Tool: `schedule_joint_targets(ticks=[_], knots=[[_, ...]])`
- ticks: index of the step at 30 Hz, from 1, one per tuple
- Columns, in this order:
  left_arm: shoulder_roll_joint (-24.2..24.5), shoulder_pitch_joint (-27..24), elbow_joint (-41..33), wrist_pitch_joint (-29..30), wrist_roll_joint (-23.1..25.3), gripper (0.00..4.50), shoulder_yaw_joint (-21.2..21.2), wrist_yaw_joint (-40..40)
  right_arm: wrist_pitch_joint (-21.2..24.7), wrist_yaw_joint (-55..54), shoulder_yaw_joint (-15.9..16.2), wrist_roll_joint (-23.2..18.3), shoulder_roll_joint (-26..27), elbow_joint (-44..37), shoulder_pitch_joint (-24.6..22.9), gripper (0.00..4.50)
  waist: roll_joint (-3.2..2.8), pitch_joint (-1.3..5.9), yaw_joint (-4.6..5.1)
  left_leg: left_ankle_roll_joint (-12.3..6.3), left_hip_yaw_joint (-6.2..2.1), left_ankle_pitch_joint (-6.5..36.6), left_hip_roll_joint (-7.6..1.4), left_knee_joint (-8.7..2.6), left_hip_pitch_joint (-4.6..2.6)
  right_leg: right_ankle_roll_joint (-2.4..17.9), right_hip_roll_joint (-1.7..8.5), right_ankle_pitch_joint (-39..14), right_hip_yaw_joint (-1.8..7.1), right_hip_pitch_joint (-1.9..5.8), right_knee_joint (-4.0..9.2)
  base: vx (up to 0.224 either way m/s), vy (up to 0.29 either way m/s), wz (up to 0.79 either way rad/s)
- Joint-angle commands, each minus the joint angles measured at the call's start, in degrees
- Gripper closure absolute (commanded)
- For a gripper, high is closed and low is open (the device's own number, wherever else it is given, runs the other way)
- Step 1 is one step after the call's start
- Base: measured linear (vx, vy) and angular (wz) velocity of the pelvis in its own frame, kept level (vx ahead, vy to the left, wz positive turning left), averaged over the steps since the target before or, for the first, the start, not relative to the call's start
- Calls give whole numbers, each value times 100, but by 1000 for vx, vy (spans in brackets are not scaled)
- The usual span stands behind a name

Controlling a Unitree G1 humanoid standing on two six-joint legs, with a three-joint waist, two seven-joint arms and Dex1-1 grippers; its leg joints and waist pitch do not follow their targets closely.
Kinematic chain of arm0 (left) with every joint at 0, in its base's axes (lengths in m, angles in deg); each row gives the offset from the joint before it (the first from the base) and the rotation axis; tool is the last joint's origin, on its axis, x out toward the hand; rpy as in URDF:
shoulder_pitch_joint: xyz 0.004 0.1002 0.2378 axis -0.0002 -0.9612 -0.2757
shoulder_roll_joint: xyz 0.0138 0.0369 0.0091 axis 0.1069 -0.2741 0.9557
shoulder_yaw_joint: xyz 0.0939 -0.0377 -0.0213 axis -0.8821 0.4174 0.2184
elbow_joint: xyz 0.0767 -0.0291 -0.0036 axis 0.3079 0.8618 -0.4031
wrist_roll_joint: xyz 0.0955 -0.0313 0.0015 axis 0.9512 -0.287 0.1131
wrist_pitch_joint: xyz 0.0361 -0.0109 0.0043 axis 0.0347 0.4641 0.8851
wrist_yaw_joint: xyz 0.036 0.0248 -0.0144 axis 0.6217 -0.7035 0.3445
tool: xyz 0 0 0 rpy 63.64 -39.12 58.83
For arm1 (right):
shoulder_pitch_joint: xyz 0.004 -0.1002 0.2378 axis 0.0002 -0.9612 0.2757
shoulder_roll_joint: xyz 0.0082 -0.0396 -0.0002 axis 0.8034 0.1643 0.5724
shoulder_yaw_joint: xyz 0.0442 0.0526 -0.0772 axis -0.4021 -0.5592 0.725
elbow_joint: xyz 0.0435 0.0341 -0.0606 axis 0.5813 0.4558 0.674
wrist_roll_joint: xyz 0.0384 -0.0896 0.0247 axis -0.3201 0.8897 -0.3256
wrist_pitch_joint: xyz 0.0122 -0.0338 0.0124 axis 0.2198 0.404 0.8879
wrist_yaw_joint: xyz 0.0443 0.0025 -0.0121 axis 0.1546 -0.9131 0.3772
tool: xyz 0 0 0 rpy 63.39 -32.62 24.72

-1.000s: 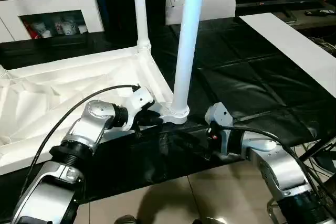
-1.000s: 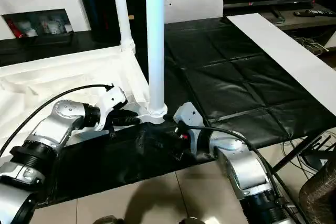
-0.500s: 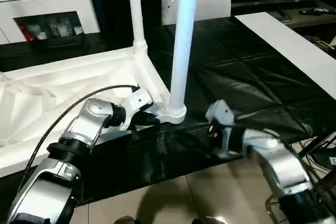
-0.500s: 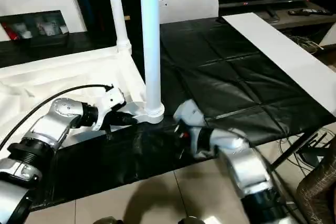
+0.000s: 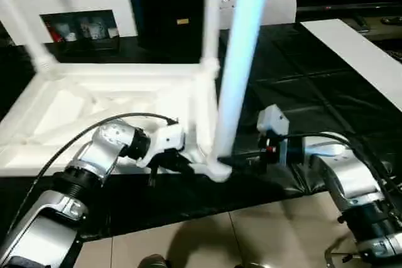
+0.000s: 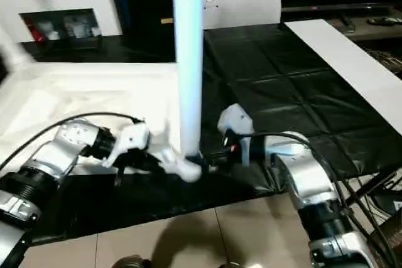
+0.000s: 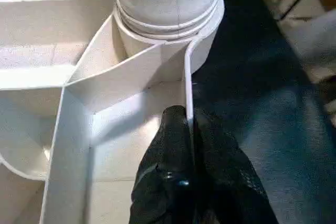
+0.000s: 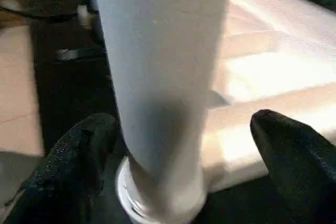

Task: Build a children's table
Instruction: Rotate leg to tighten

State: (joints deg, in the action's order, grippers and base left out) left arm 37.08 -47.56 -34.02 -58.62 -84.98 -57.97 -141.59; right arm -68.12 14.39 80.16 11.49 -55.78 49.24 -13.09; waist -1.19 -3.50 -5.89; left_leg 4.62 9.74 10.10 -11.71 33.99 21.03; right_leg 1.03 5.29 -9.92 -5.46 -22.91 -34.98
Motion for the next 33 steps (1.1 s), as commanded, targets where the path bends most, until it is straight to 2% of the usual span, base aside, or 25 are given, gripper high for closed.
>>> schedule_joint_targets(ticks=[1,4,5,6,9,17,21,24,25,26,29,32,33], knots=[[-69,121,-164,-170,14,450,-202,-274,-16,220,86,-69,-36,98,127,36,5,430,38,-204,2,1379,-160,-394,-77,1196,317,-1400,305,297,434,0,0,0],[-93,135,-117,-296,19,450,-257,-408,-87,521,192,-62,5,414,270,74,15,435,34,-219,1,1301,-155,-389,-62,1207,318,-1388,298,303,428,0,0,0],[-96,132,-115,-309,15,450,-265,-424,-102,571,202,-58,8,462,290,80,44,432,35,-228,6,1292,-159,-387,-61,1211,318,-1402,299,301,429,0,0,0],[-96,132,-115,-310,16,450,-267,-425,-104,573,202,-56,10,469,293,80,28,437,18,-231,5,1256,-162,-383,-61,1208,320,-1398,299,300,420,0,0,0],[-92,117,-115,-347,42,450,-292,-450,-219,619,234,-12,60,711,425,125,40,446,-1,-233,2,1192,-164,-384,-58,1212,323,-1342,297,300,404,0,0,0],[-57,119,56,-437,140,450,-243,-330,-197,862,279,-76,134,886,533,183,41,438,-13,-240,5,1205,-159,-385,-53,1157,313,-1441,292,299,418,0,0,0],[-61,108,82,-359,100,450,-182,-274,-57,1000,302,-159,128,830,482,213,23,441,-20,-236,3,1214,-160,-384,-58,1169,314,-1453,291,300,418,0,0,0],[-68,99,81,-312,62,450,-152,-279,14,1037,303,-189,129,793,451,238,32,440,-19,-216,3,1240,-162,-387,-63,1150,318,-1519,291,297,425,0,0,0],[-74,98,86,-299,46,450,-139,-281,43,1052,300,-204,133,786,445,238,39,444,-15,-215,2,1213,-163,-386,-58,1153,315,-1486,293,298,417,0,0,0],[-86,102,112,-268,29,450,-114,-267,121,1072,294,-235,134,742,415,248,22,443,-19,-213,1,1215,-164,-386,-61,1161,317,-1469,292,295,417,0,0,0],[-116,100,126,-162,-8,450,-60,-190,279,979,245,-284,161,667,367,253,39,443,-18,-221,4,1198,-161,-384,-61,1174,312,-1431,292,299,410,0,0,0],[-190,100,115,146,24,450,25,141,544,587,177,-276,284,586,325,253,39,435,-23,-208,6,1210,-159,-387,-64,1147,317,-1524,294,291,426,0,0,0],[-274,134,162,395,106,450,100,545,655,200,166,-156,411,575,317,253,24,425,-17,-184,4,1238,-159,-394,-62,1130,314,-1581,295,291,428,0,0,0]])
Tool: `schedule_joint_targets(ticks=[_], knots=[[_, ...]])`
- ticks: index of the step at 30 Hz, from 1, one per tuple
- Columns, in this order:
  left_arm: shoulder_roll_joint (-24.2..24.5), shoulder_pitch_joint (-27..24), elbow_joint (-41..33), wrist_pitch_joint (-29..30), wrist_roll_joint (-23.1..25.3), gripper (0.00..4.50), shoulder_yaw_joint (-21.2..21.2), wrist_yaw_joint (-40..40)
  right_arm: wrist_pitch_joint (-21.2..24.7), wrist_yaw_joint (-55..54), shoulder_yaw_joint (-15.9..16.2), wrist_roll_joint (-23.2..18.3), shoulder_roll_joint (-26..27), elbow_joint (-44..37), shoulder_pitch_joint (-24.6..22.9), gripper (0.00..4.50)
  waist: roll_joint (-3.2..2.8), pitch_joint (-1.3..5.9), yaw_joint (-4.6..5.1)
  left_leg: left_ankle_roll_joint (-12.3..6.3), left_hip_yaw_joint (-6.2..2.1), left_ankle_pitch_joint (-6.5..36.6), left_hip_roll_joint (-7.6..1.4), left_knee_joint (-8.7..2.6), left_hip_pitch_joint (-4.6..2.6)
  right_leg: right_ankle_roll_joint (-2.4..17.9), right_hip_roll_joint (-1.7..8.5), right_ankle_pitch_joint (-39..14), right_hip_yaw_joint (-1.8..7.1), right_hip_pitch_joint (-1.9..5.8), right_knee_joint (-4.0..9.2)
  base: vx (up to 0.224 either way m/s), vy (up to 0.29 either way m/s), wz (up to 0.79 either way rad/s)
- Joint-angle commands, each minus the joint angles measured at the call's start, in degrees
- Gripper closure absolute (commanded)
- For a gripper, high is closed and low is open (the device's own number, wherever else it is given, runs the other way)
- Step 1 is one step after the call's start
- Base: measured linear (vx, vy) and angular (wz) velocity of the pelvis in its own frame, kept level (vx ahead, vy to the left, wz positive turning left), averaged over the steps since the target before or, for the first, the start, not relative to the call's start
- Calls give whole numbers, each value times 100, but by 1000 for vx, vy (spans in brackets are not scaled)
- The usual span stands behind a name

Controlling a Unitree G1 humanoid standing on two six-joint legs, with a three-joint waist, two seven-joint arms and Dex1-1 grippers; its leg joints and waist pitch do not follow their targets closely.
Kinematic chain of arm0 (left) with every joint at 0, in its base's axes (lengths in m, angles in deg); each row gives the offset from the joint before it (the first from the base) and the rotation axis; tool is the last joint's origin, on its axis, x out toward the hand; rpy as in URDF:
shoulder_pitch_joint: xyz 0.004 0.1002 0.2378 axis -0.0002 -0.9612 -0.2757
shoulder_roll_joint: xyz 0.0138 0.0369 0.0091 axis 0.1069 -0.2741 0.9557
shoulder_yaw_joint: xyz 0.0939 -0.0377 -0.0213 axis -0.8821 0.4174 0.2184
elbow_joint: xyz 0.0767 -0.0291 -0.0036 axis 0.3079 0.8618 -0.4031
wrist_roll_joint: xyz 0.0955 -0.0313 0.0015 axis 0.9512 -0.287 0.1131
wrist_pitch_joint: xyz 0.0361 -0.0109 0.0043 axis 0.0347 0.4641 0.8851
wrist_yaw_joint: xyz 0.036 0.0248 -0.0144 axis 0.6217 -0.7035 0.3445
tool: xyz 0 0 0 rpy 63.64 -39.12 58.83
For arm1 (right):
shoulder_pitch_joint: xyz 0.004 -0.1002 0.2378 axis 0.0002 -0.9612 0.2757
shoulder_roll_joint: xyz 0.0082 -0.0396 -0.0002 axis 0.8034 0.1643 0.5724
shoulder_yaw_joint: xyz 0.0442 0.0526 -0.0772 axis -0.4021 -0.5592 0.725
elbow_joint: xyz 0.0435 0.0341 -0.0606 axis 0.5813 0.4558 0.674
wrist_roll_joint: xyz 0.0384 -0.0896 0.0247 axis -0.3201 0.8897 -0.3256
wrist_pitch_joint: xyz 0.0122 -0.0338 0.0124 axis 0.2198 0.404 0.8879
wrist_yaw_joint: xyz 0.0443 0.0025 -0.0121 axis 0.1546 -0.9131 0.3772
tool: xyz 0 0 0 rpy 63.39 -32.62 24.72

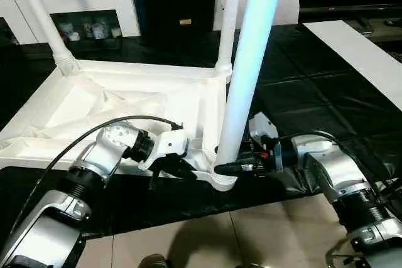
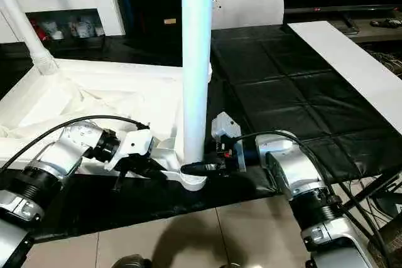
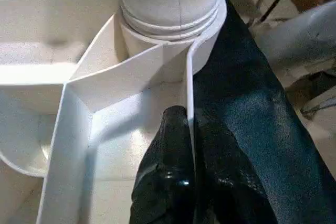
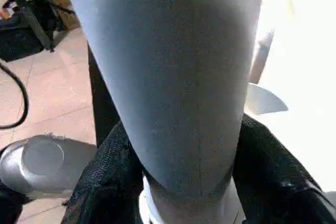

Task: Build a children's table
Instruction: Rotate leg to tighten

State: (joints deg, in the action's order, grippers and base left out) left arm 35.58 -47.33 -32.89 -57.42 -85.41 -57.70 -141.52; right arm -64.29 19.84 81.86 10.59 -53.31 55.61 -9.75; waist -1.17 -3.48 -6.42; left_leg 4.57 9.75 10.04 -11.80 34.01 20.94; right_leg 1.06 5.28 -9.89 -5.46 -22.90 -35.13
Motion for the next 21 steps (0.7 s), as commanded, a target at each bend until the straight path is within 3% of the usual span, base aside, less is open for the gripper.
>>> schedule_joint_targets(ticks=[1,4,5,6,7,8,12,16,18,20,21], knots=[[-149,118,63,308,159,450,94,626,274,-445,-2,-22,197,-57,-17,254,33,409,56,-107,-5,1312,-145,-406,-56,1078,319,-1757,293,283,461,0,0,0],[-382,147,42,819,92,450,347,1259,459,-1548,-73,328,648,154,30,254,34,395,112,8,-20,1500,-110,-415,-62,847,327,-2358,274,275,531,0,0,0],[-481,171,33,1010,97,450,430,1534,492,-1947,-120,430,837,263,69,254,37,389,152,52,-35,1545,-102,-426,-63,796,325,-2496,259,269,544,0,0,0],[-618,186,-4,1271,73,450,541,1861,618,-2490,-232,477,1142,376,130,254,65,380,222,101,-51,1530,-94,-441,-15,726,323,-2587,247,292,528,0,0,0],[-667,192,-17,1359,63,450,579,1971,675,-2675,-282,474,1253,415,156,255,47,370,258,125,-62,1575,-88,-452,-1,687,316,-2714,229,290,532,0,0,0],[-751,198,-53,1541,37,450,659,2193,853,-3042,-383,463,1482,450,203,256,50,376,319,157,-70,1676,-70,-436,-25,571,324,-2961,209,279,590,0,0,0],[-1135,222,-210,2078,58,450,951,3120,1288,-4400,-594,574,2309,662,494,256,48,377,472,77,-62,1764,-63,-422,-36,637,298,-2816,232,233,605,0,0,0],[-1298,240,-311,2308,67,450,1092,3481,1231,-4717,-661,612,2615,724,593,256,25,388,486,43,-61,1728,-67,-419,-55,643,300,-2717,240,217,613,0,0,0],[-1395,216,-458,2413,77,450,1142,3624,933,-4828,-722,621,2809,770,617,200,31,405,488,17,-50,1590,-82,-425,-31,783,292,-2201,264,235,567,0,0,0],[-1357,164,-612,2443,133,450,1053,3568,843,-4898,-824,564,2903,720,598,179,19,429,487,-16,-44,1463,-79,-423,-19,895,284,-1821,275,260,521,0,0,0],[-1334,141,-650,2439,148,450,1025,3550,838,-4889,-823,574,2903,682,580,174,-37,440,479,-52,-41,1340,-83,-412,-25,1001,281,-1509,284,266,484,0,0,0]])
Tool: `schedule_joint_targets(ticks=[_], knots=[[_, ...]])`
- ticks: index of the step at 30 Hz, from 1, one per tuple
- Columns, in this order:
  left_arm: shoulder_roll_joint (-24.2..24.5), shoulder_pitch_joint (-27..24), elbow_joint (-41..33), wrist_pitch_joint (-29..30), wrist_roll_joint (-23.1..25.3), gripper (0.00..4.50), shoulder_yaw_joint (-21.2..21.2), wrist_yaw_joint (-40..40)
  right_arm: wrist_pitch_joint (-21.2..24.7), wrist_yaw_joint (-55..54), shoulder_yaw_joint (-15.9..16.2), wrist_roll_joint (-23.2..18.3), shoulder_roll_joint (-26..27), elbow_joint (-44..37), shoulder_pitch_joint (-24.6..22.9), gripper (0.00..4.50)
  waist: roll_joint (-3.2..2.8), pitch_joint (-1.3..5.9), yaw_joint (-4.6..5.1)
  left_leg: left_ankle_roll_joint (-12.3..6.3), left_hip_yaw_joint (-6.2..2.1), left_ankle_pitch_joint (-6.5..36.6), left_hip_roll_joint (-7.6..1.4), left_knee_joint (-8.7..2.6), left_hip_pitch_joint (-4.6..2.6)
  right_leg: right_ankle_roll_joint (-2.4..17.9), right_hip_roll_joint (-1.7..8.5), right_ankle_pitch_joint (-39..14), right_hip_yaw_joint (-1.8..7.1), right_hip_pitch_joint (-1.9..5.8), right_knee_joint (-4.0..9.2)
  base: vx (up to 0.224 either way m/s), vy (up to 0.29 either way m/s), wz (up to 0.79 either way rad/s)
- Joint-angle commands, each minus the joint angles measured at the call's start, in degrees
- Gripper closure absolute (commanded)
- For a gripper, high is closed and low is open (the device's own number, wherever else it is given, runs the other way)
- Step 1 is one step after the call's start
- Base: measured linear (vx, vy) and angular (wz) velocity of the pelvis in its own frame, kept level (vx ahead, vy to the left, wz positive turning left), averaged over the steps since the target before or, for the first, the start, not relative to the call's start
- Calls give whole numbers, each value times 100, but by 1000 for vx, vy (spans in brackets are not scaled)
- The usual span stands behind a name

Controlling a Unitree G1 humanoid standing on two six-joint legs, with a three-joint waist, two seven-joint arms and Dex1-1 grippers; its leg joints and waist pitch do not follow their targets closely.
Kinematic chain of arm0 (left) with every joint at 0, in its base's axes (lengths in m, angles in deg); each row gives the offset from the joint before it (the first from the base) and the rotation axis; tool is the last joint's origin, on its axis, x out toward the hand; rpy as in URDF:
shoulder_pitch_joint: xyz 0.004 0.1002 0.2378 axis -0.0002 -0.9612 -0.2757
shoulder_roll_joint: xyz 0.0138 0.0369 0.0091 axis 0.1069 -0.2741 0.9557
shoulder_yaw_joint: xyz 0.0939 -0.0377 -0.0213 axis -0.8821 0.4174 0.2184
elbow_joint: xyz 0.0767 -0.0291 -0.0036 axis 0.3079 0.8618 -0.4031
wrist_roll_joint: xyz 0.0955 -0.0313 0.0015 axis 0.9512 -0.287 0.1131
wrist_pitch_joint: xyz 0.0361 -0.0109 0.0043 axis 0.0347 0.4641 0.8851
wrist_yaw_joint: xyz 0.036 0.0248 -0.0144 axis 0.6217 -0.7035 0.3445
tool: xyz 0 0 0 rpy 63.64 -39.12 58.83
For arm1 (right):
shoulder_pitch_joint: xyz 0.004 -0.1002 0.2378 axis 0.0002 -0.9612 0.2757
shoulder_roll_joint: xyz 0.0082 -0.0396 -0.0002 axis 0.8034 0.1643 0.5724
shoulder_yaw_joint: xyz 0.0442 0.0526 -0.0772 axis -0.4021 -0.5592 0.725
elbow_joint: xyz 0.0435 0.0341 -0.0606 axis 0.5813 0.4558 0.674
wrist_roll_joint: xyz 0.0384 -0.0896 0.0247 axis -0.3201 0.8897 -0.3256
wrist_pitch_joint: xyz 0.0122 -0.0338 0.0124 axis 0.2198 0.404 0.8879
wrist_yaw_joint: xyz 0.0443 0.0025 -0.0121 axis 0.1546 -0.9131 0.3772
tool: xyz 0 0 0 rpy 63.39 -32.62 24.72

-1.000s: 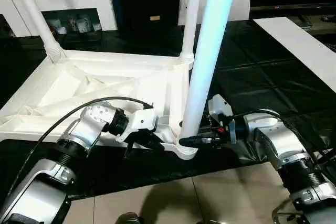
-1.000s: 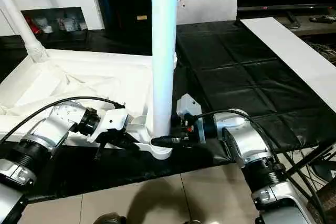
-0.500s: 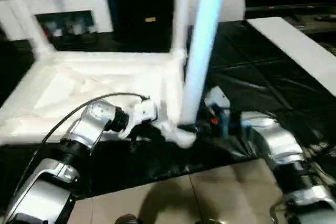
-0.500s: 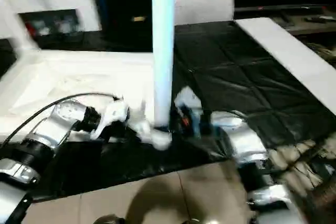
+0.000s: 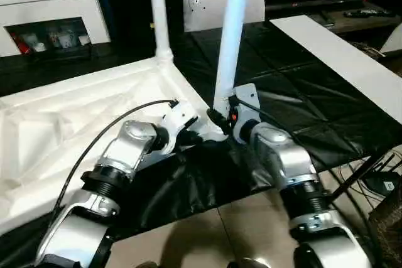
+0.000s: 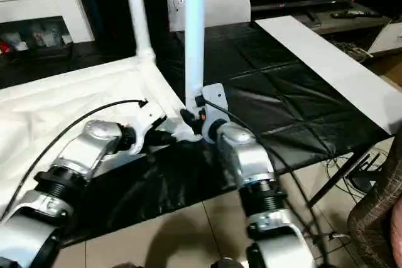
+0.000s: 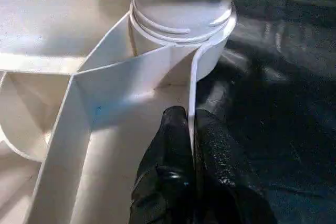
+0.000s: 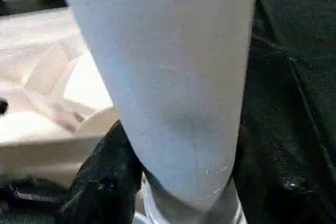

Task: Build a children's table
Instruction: Rotate leg to tighten

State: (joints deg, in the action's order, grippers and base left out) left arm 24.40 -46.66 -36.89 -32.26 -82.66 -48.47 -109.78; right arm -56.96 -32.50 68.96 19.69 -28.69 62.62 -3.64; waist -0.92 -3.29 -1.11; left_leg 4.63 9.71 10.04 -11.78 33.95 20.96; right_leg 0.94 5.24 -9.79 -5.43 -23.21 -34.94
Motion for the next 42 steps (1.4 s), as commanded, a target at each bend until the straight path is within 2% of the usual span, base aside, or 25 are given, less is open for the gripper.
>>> schedule_joint_targets(ticks=[1,2,5,7,8,9,10,11,12,14,16,18,19,21,22,24,25,27,30,34,37,40,41,42], knots=[[-202,59,-263,-127,-145,450,101,340,65,386,489,-322,419,-63,-55,174,-43,419,-40,-82,-26,1296,-82,-403,-20,1050,273,-1388,282,299,468,0,0,0],[-180,37,-284,-193,-176,450,100,278,35,431,507,-319,389,-134,-94,163,-62,425,-41,-102,-21,1243,-78,-401,-19,1103,269,-1216,279,318,455,0,0,0],[-38,-50,-352,-563,-276,450,35,-110,-91,818,608,-332,114,-503,-339,131,-48,446,-82,-213,-14,950,-67,-387,3,1193,268,-813,280,368,408,0,0,0],[147,-125,-375,-876,-258,450,-83,-504,-296,1270,682,-364,-191,-774,-576,115,-50,446,-126,-296,3,895,-79,-370,-2,1199,285,-704,299,367,408,0,0,0],[317,-205,-398,-1218,-234,450,-217,-869,-387,1576,653,-430,-423,-971,-752,99,-63,440,-147,-319,-3,910,-79,-379,5,1183,280,-716,295,373,410,0,0,0],[348,-224,-413,-1278,-228,450,-245,-933,-397,1624,633,-439,-457,-1002,-781,90,-52,441,-150,-330,0,935,-86,-380,1,1172,277,-730,296,378,412,0,0,0],[436,-266,-428,-1356,-225,450,-309,-1118,-468,1817,627,-453,-613,-1069,-840,86,-82,431,-137,-309,-9,954,-92,-392,10,1196,278,-746,293,376,397,0,0,0],[494,-295,-442,-1387,-228,450,-348,-1237,-526,1954,629,-461,-722,-1112,-878,78,-76,431,-141,-278,-1,1064,-100,-388,-26,1213,276,-848,291,356,414,0,0,0],[644,-330,-401,-1608,-203,450,-447,-1528,-704,2336,679,-445,-1042,-1204,-956,78,-104,415,-140,-245,-3,1182,-100,-394,-29,1232,276,-955,295,349,423,0,0,0],[763,-353,-364,-1755,-188,450,-515,-1762,-856,2696,761,-426,-1309,-1291,-1022,67,-82,398,-160,-222,1,1396,-106,-399,-41,1140,276,-1253,295,344,462,0,0,0],[967,-374,-278,-2036,-238,450,-622,-2314,-848,3366,835,-516,-1773,-1394,-1051,53,-91,392,-169,-211,-3,1501,-104,-407,-46,1108,272,-1464,291,340,478,0,0,0],[1087,-378,-250,-2188,-293,450,-701,-2672,-809,3788,857,-658,-1986,-1442,-1042,53,-82,387,-205,-211,4,1567,-115,-405,-71,1082,278,-1625,298,316,495,0,0,0],[1145,-375,-241,-2266,-294,450,-751,-2821,-789,3950,861,-713,-2059,-1445,-1025,53,-86,391,-242,-211,1,1579,-127,-405,-90,1089,283,-1658,301,303,493,0,0,0],[1263,-367,-233,-2356,-287,450,-830,-3089,-735,4327,896,-829,-2212,-1454,-978,53,-85,382,-270,-190,2,1618,-142,-417,-86,1125,278,-1644,299,295,481,0,0,0],[1319,-357,-222,-2437,-284,450,-872,-3240,-717,4558,931,-883,-2312,-1437,-942,53,-59,385,-275,-194,5,1629,-142,-415,-84,1127,278,-1660,298,300,484,0,0,0],[1339,-349,-204,-2491,-292,450,-893,-3294,-732,4639,954,-914,-2360,-1423,-930,53,-74,388,-305,-182,-2,1582,-152,-416,-73,1139,289,-1639,299,305,465,0,0,0],[1365,-333,-206,-2520,-296,450,-920,-3355,-701,4815,981,-980,-2432,-1402,-903,53,-57,395,-326,-170,5,1526,-152,-411,-78,1156,293,-1569,303,299,457,0,0,0],[1432,-302,-199,-2635,-308,450,-1005,-3594,-687,5264,1075,-1084,-2591,-1273,-804,68,-17,407,-368,-212,9,1436,-147,-401,-58,1174,293,-1495,297,318,440,0,0,0],[1474,-316,-222,-2742,-308,450,-1080,-3784,-683,5636,1211,-1101,-2699,-1164,-731,96,-36,410,-392,-240,12,1332,-149,-388,-54,1202,302,-1422,300,316,424,0,0,0],[1496,-399,-299,-2814,-286,450,-1151,-3889,-595,5969,1336,-1149,-2764,-1181,-702,129,-4,413,-408,-238,11,1308,-150,-392,-49,1191,300,-1466,291,321,423,0,0,0],[1487,-393,-274,-2851,-274,450,-1164,-3869,-565,6123,1418,-1162,-2829,-1154,-669,155,-6,405,-421,-223,9,1349,-155,-395,-56,1146,309,-1635,294,315,440,0,0,0],[1471,-357,-210,-2903,-252,450,-1166,-3848,-676,6196,1478,-1095,-2838,-1078,-643,166,3,402,-435,-202,10,1364,-152,-396,-59,1090,313,-1772,293,305,456,0,0,0],[1462,-345,-193,-2918,-244,450,-1168,-3840,-715,6220,1487,-1072,-2839,-1053,-638,197,19,408,-442,-204,10,1320,-151,-392,-53,1078,317,-1753,296,313,447,0,0,0],[1449,-320,-165,-2925,-233,450,-1164,-3813,-764,6198,1508,-1031,-2805,-1002,-631,197,10,409,-441,-197,9,1306,-152,-393,-52,1075,315,-1745,291,305,449,0,0,0]])
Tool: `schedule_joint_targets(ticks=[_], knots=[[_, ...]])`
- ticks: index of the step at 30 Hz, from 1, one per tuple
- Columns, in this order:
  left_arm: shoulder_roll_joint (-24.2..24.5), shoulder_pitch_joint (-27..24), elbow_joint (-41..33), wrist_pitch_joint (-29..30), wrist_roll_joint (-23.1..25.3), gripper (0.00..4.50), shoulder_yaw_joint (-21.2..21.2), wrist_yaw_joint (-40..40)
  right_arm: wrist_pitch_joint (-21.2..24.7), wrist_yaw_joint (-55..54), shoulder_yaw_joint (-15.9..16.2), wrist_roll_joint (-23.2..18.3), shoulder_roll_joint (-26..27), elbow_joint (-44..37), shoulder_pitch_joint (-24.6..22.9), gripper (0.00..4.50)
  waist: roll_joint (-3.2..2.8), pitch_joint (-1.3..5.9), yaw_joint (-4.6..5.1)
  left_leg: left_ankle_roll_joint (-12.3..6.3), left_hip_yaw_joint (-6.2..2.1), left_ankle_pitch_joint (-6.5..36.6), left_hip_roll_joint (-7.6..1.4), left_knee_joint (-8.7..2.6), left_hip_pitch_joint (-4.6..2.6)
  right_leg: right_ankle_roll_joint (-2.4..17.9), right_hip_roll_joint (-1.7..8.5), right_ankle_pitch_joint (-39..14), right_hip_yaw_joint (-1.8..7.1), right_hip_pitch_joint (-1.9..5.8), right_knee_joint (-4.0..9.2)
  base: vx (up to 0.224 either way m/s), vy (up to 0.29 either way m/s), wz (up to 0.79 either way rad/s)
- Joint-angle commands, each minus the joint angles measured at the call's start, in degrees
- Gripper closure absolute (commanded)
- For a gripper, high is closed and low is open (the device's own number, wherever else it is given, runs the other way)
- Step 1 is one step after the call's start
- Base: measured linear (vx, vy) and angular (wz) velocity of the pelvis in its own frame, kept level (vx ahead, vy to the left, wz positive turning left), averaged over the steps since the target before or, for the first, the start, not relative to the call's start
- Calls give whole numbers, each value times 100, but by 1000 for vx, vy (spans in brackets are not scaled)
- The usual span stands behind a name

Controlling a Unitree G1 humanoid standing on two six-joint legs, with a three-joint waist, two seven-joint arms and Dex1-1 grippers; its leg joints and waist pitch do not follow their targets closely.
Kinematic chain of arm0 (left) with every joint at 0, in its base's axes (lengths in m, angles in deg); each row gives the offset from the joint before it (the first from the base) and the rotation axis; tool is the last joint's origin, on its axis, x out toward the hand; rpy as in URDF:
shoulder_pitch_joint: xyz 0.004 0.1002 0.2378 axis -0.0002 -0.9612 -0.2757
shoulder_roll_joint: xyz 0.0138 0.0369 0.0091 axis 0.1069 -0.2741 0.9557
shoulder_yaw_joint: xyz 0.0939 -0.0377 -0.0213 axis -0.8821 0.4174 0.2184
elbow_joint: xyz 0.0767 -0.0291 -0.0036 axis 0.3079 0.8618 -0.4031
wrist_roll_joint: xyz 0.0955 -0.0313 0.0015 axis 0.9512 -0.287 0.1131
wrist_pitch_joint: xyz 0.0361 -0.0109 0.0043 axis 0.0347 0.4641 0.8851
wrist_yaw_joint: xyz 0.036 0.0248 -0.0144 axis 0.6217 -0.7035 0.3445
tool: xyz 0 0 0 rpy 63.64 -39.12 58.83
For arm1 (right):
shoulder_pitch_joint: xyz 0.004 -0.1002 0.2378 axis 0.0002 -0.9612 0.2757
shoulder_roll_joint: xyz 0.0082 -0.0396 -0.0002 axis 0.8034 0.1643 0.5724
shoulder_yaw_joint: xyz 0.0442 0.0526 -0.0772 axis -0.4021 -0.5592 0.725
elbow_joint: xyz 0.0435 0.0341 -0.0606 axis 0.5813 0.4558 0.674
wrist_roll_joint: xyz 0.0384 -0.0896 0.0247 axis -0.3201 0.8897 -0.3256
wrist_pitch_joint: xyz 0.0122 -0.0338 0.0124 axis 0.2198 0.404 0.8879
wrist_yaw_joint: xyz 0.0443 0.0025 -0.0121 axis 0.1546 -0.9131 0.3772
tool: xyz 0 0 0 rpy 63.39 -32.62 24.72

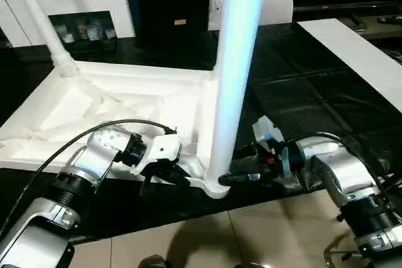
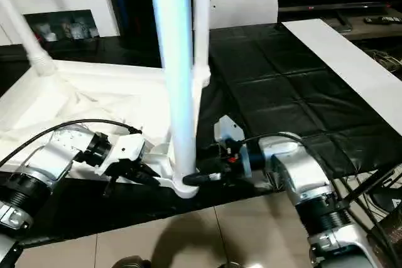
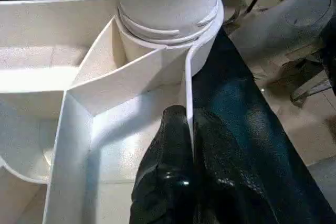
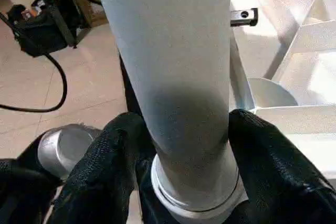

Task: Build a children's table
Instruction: Rotate leg to tighten

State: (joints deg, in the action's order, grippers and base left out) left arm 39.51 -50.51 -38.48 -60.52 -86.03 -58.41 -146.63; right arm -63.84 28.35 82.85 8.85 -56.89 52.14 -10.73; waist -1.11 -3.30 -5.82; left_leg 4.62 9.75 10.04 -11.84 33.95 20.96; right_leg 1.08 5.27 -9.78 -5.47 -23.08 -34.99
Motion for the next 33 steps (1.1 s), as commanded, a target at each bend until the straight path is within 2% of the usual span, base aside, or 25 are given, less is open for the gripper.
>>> schedule_joint_targets(ticks=[1,8,10,11,13,14,15,16,17,18,19,20,22,23,24,25,26,27,28,29,31,32,33], knots=[[-62,64,-5,-99,104,450,-170,-128,-76,113,119,52,15,46,78,202,29,411,29,-197,4,1306,-146,-393,-52,1061,312,-1746,295,292,454,0,0,0],[-111,113,106,-135,126,450,-151,11,-96,64,218,89,90,75,40,253,27,414,24,-173,4,1372,-145,-397,-63,1048,303,-1742,293,292,459,0,0,0],[-139,132,163,-92,125,450,-112,113,-50,18,184,44,121,39,17,255,36,416,22,-176,4,1358,-140,-396,-58,1038,298,-1739,290,296,456,0,0,0],[-182,141,182,12,116,450,-62,232,19,-63,141,-10,164,-17,-26,257,17,419,17,-168,0,1363,-144,-397,-64,1040,302,-1749,290,296,454,0,0,0],[-276,161,195,276,131,450,33,529,122,-338,31,-86,285,-108,-137,258,26,409,19,-157,6,1400,-148,-405,-70,1034,299,-1791,296,287,467,0,0,0],[-322,166,178,445,149,450,77,699,172,-515,-10,-82,342,-162,-203,259,17,393,5,-129,4,1495,-146,-407,-86,1014,306,-1935,294,271,486,0,0,0],[-353,169,167,563,160,450,108,817,210,-637,-36,-77,380,-201,-249,259,33,381,13,-95,-6,1613,-130,-417,-85,929,308,-2214,279,285,514,0,0,0],[-480,154,109,880,74,450,233,1064,263,-1225,-143,51,583,-206,-326,259,11,376,22,-53,-17,1634,-132,-426,-83,894,309,-2293,279,289,509,0,0,0],[-487,153,106,894,68,450,239,1075,264,-1258,-149,59,595,-204,-329,259,20,347,41,0,-18,1800,-117,-431,-114,788,312,-2630,267,251,572,0,0,0],[-573,144,50,1128,0,450,319,1221,302,-1622,-202,161,719,-191,-357,259,13,340,84,33,-41,1960,-91,-434,-123,642,318,-3029,233,265,614,0,0,0],[-647,146,3,1309,-26,450,369,1361,289,-1895,-218,280,804,-166,-366,259,21,342,111,56,-46,1982,-88,-434,-115,578,319,-3125,229,268,625,0,0,0],[-814,168,-72,1648,-54,450,466,1679,506,-2436,-293,395,1027,-117,-356,260,26,329,154,88,-52,2029,-77,-427,-139,492,310,-3303,216,231,663,0,0,0],[-1028,206,-107,1948,-72,450,566,2045,667,-3033,-402,489,1321,-52,-310,261,34,316,236,131,-87,2148,-47,-427,-104,341,313,-3597,157,260,701,0,0,0],[-1172,245,-103,2150,-49,450,629,2321,879,-3430,-500,495,1558,-19,-252,261,3,314,319,154,-106,2228,-37,-426,-92,261,301,-3673,129,259,710,0,0,0],[-1259,271,-97,2271,-30,450,666,2490,1005,-3669,-562,498,1707,-2,-214,261,7,322,391,152,-115,2282,-29,-422,-104,241,296,-3679,105,248,747,0,0,0],[-1357,297,-82,2371,-21,450,712,2669,1107,-3948,-616,532,1871,37,-158,261,-21,333,420,150,-129,2300,-26,-422,-104,246,298,-3628,96,260,744,-28,40,-20],[-1494,331,-80,2562,-21,450,802,2927,1216,-4359,-667,625,2078,98,-76,261,-24,338,476,111,-139,2272,-29,-441,-54,246,296,-3499,82,301,749,0,0,0],[-1617,380,-43,2675,14,450,878,3210,1301,-4711,-727,672,2281,190,14,261,-27,346,527,84,-149,2294,-33,-457,-36,282,286,-3337,74,307,742,0,0,0],[-1690,416,-14,2727,59,450,918,3402,1328,-4966,-759,701,2432,272,90,261,-54,346,553,94,-150,2345,-42,-457,-61,327,285,-3279,77,284,741,0,0,0],[-1729,438,4,2747,91,450,937,3514,1337,-5113,-776,713,2521,325,137,261,-45,361,602,76,-149,2397,-36,-445,-96,401,284,-3158,78,261,756,0,0,0],[-1839,471,30,2765,163,450,993,3806,1294,-5330,-735,797,2693,438,222,261,-48,368,629,7,-135,2316,-46,-459,-84,532,279,-2836,101,275,739,0,0,0],[-1893,470,14,2756,205,450,1005,3925,1063,-5389,-723,815,2810,536,255,261,-43,375,634,-32,-126,2259,-51,-462,-72,613,283,-2636,118,282,718,0,0,0],[-1909,465,-29,2792,220,450,1009,3977,1018,-5424,-734,836,2865,539,260,261,-37,377,644,-58,-111,2211,-52,-462,-73,684,282,-2479,140,277,704,0,0,0]])
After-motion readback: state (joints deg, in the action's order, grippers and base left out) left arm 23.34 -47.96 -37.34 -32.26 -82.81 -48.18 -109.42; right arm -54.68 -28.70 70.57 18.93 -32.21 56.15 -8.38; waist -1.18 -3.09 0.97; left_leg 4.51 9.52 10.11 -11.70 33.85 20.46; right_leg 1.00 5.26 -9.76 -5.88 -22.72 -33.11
